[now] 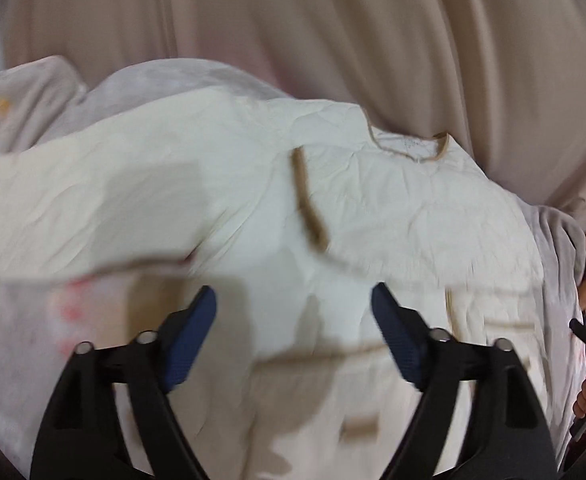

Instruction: Fold large clothes

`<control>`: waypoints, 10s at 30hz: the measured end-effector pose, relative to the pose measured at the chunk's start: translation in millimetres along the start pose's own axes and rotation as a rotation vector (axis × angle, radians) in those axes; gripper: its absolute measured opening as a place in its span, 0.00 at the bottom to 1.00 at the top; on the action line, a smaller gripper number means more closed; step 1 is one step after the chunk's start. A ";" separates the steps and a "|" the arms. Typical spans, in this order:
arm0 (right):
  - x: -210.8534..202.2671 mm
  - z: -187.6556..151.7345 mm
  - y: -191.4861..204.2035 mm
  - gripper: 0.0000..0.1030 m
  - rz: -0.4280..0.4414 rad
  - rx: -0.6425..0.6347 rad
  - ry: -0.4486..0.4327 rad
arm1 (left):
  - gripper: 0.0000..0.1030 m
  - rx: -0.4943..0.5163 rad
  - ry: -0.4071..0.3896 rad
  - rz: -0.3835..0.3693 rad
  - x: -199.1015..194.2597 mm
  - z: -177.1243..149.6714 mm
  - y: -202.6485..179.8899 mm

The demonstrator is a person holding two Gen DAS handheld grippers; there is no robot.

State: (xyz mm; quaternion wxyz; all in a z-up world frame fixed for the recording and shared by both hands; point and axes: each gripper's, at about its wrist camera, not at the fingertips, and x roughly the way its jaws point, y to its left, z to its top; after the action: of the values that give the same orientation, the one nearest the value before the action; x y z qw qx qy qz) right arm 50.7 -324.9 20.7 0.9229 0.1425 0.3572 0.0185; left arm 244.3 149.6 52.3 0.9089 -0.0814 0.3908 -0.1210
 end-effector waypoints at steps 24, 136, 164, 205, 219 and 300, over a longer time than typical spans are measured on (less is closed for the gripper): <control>-171.2 -158.4 32.0 0.05 0.046 0.093 0.027 | 0.08 0.070 0.233 -0.083 -161.1 -176.7 22.7; -6.8 -106.0 113.6 0.47 0.034 -0.111 0.055 | 0.09 0.368 -0.219 -0.115 -98.1 3.0 -215.4; 23.2 -7.8 36.5 0.61 0.092 0.238 0.135 | 0.69 0.258 0.043 0.262 -37.3 -98.0 -3.1; 87.7 48.3 226.0 0.21 0.154 -0.243 0.062 | 0.36 0.226 -0.072 0.183 15.9 23.6 -86.0; 85.8 29.3 76.5 0.04 -0.158 -0.135 0.105 | 0.47 0.220 -0.010 0.298 80.0 0.0 -40.4; 8.4 -9.7 36.7 0.10 -0.053 0.033 0.072 | 0.24 0.262 0.081 0.288 -9.4 -98.0 0.3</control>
State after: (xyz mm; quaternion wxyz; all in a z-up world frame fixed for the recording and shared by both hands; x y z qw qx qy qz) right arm 53.0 -286.2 18.5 0.9071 0.1472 0.3943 -0.0068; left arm 166.6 147.4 -8.0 0.9031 0.0994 0.4156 -0.0427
